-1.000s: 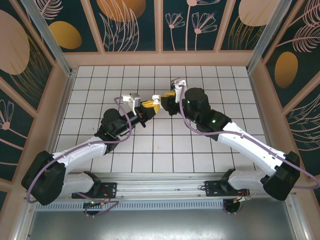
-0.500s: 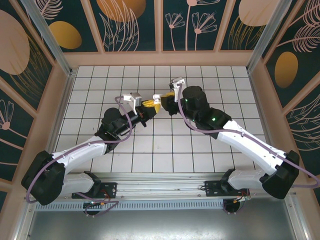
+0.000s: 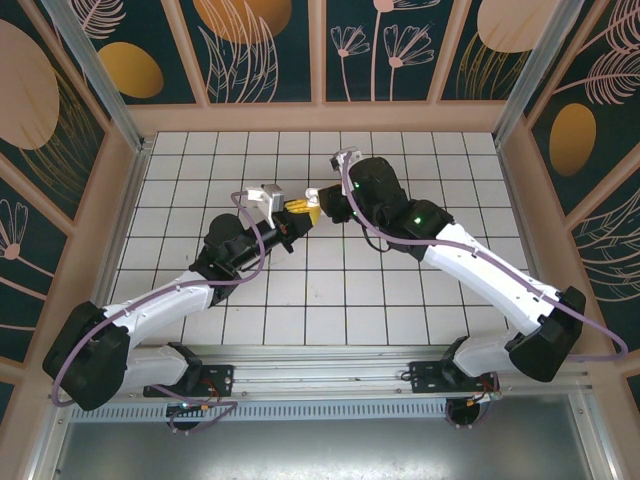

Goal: Insert the wireless bluetooth earbuds into the charging case

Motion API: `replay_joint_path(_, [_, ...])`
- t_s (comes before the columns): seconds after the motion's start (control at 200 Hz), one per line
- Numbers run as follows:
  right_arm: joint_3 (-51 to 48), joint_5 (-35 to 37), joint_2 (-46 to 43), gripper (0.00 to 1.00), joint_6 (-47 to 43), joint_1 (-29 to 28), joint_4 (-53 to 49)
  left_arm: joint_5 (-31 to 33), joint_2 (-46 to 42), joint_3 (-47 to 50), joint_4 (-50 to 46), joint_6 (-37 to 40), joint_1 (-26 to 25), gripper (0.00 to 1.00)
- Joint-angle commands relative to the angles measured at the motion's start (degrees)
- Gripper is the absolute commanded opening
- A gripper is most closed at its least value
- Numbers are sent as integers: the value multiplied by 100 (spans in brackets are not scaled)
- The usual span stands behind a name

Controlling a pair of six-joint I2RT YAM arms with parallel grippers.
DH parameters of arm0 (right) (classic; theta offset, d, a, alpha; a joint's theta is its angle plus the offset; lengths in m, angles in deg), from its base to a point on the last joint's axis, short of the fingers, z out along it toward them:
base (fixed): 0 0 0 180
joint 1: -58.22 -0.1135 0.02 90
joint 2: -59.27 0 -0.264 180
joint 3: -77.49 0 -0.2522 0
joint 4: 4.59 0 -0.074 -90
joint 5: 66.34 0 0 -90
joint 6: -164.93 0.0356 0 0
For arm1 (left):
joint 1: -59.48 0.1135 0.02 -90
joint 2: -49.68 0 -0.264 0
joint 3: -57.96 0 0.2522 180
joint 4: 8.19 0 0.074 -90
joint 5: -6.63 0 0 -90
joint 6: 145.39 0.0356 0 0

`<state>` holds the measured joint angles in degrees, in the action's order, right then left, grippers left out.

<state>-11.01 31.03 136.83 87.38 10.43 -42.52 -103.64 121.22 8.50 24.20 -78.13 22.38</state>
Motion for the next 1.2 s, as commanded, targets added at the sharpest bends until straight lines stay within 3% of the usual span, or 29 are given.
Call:
replay_joint_path(0.0, [374,252,94,25,262,-55,-489,103,-77,-195,140,151,-10,0])
replay_joint_path(0.435, [1062,572,542,25,513,-164,-1231,-29,70,78,535,515,-10,0])
replay_joint_path(1.196, [1774,1464,1137,26,135,-547,-2175,-4,202,217,956,512,-1,0])
